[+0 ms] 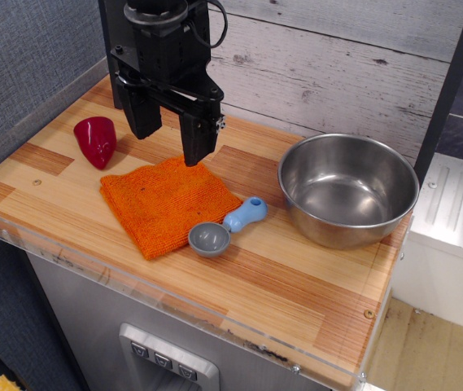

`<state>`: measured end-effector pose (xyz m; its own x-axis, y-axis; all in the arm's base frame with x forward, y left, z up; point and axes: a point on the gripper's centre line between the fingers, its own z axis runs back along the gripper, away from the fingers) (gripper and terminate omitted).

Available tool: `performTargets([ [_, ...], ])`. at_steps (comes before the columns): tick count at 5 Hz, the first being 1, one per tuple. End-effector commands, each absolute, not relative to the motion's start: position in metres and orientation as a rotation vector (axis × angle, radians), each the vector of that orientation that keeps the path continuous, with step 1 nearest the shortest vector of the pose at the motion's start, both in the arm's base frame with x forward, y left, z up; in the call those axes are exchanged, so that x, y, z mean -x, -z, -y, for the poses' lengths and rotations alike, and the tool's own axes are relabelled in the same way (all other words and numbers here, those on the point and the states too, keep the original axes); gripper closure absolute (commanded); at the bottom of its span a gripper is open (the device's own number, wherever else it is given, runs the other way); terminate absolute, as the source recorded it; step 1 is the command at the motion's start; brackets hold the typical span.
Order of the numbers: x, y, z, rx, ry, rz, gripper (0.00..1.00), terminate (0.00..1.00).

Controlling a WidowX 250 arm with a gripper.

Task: Place the spoon between the cloth and the bowl.

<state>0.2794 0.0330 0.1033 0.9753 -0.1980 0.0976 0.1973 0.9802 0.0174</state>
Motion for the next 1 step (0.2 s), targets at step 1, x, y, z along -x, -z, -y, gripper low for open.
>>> performTargets([
  [1, -0.2762, -0.1170, -0.0353, -0.022, 0.193, 0.147, 0.00, 1.00],
])
